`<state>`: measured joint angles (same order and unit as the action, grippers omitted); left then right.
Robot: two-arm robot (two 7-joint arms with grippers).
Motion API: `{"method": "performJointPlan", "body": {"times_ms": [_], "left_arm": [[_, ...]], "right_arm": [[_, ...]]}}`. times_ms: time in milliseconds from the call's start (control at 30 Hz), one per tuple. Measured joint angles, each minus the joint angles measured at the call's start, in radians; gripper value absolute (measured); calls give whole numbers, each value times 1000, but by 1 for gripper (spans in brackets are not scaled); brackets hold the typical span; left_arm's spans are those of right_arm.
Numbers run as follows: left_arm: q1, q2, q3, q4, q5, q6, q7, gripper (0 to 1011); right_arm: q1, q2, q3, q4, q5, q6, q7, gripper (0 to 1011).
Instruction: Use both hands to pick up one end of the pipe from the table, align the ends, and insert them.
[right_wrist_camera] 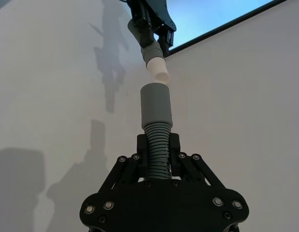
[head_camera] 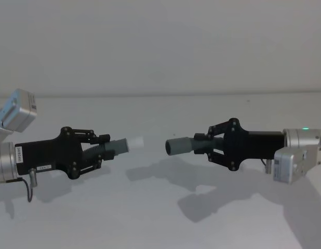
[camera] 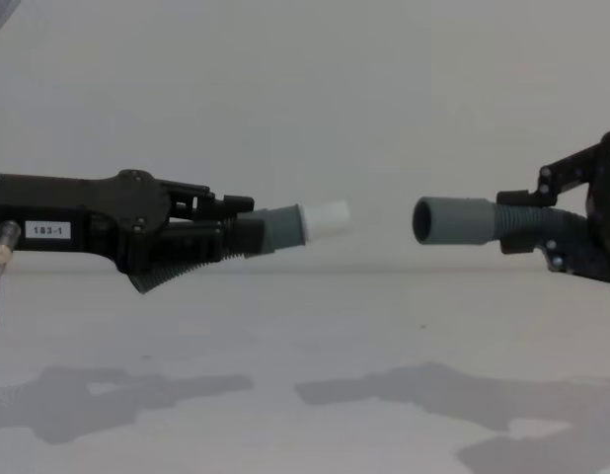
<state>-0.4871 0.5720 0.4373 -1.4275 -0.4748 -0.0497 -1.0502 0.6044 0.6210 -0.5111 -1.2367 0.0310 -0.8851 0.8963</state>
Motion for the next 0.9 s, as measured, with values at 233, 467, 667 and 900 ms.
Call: {"method": "performJointPlan", "body": {"times_ms": [233,467,667,900], "left_arm": [[0,0,0,0,0,0,0,341],[0,0,0,0,0,0,0,341],[0,0,0,0,0,0,0,341],[0,0,0,0,0,0,0,341]], "right_arm": [[9,-17,-2,19,-23,-10,-19,227],[15,-32,-8,35,-40,-18,-32,227],[22,-44,-14,51,-55,-24,-44,227],[35,-61,-22,70,-70,-29,-54,227]]}}
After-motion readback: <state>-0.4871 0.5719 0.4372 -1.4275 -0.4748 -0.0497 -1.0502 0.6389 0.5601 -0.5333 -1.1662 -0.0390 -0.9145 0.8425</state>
